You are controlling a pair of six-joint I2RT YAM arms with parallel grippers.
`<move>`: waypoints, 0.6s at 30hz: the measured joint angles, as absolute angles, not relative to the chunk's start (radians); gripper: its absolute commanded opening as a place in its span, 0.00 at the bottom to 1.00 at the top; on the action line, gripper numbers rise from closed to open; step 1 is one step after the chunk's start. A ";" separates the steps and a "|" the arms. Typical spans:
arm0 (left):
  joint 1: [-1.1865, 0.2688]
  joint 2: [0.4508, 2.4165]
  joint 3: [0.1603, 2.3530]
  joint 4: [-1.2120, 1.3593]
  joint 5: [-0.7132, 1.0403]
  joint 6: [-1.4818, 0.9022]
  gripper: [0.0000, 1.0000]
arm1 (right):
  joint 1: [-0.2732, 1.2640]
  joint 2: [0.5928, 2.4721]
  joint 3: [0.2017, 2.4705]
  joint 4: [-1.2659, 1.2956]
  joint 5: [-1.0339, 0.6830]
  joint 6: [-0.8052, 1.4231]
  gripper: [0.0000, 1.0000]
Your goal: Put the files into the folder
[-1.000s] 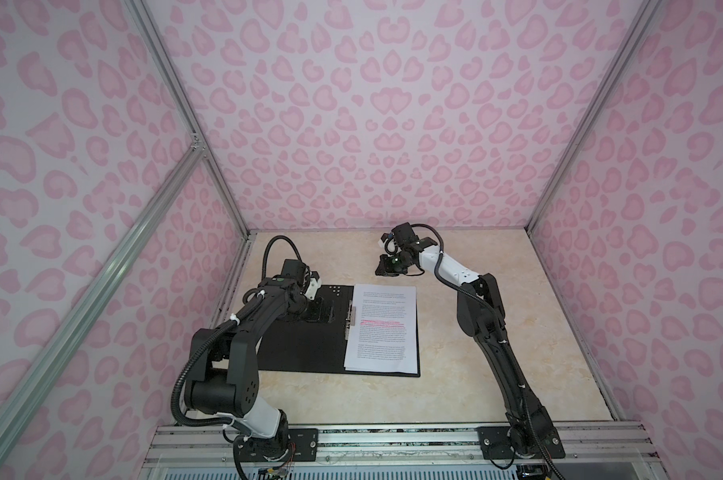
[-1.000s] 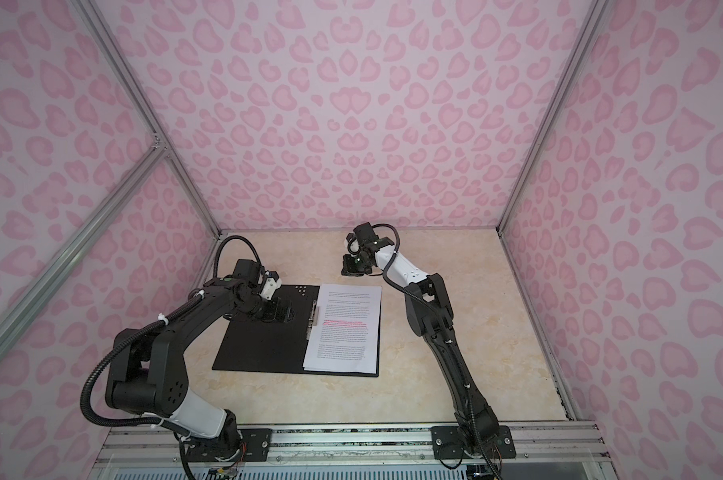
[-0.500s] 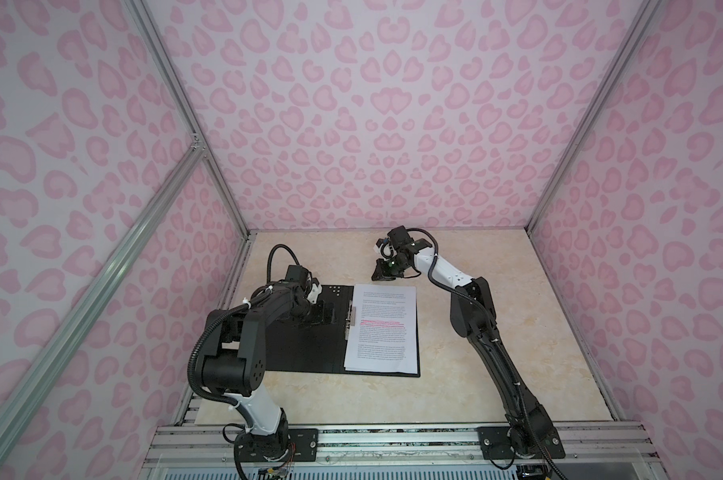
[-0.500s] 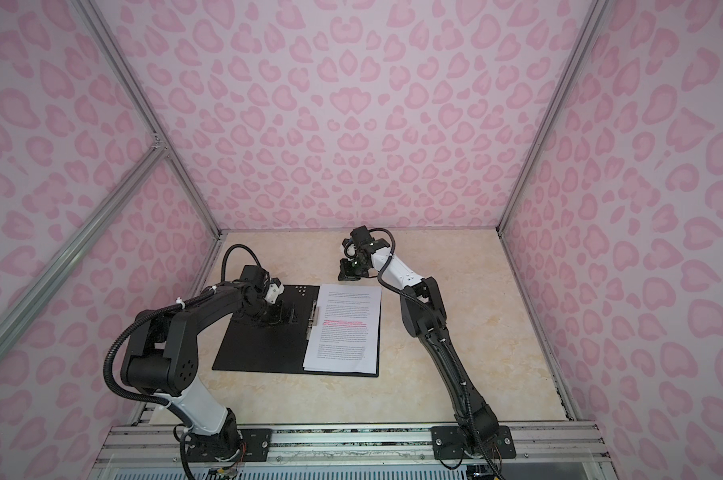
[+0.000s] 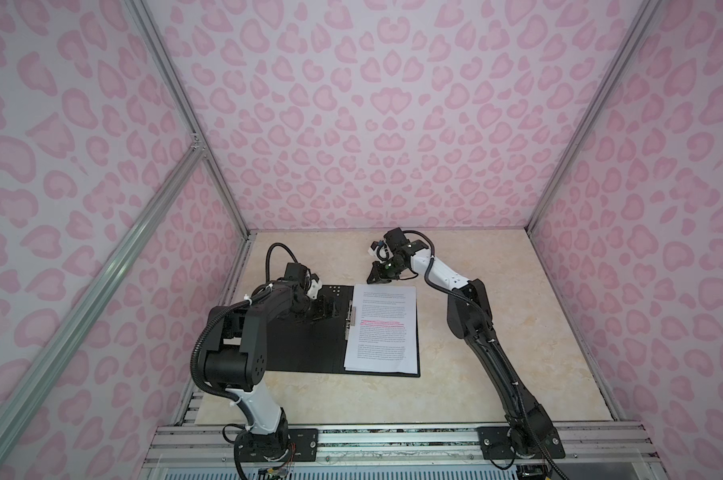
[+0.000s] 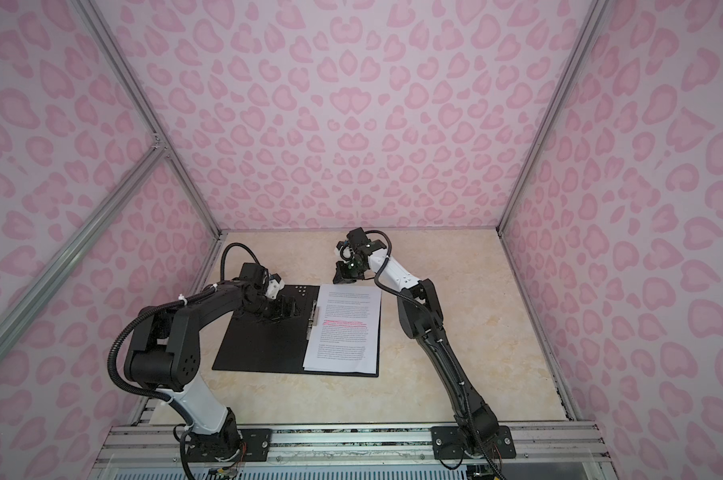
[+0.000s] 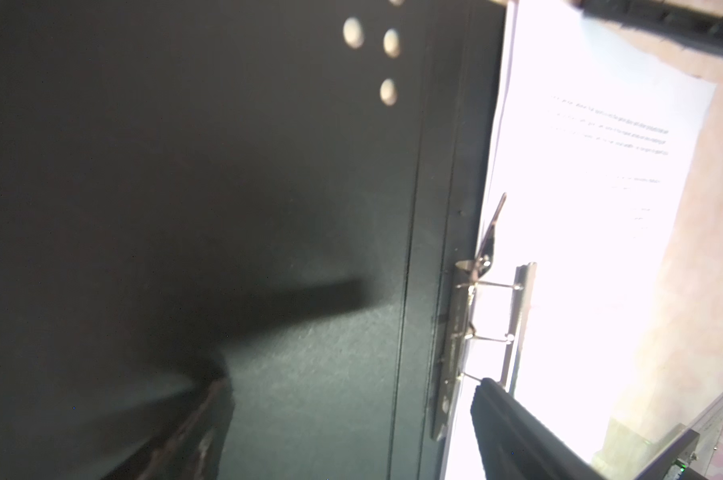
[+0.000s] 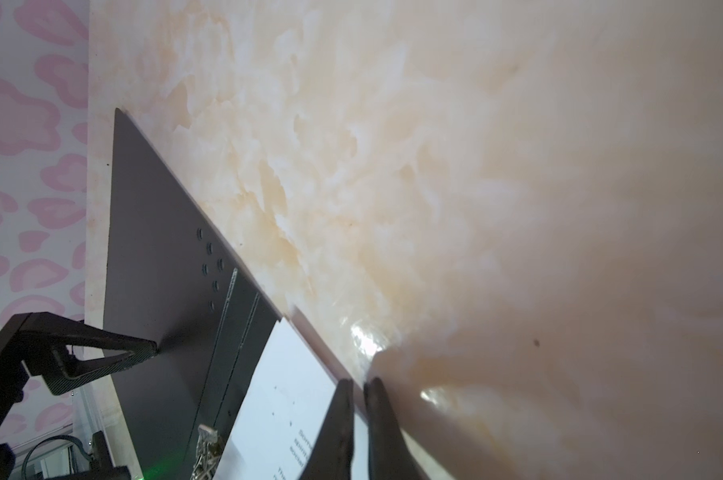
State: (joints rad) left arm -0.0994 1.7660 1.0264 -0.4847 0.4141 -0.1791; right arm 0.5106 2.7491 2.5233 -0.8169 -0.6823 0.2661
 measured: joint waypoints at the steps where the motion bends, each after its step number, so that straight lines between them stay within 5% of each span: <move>1: -0.099 1.768 1.026 -0.481 0.417 -0.181 0.93 | 0.512 2.751 2.529 -0.820 -0.686 0.266 0.13; 18: -0.099 1.771 1.030 -0.478 0.421 -0.182 0.94 | 0.523 2.772 2.570 -0.851 -0.710 0.269 0.19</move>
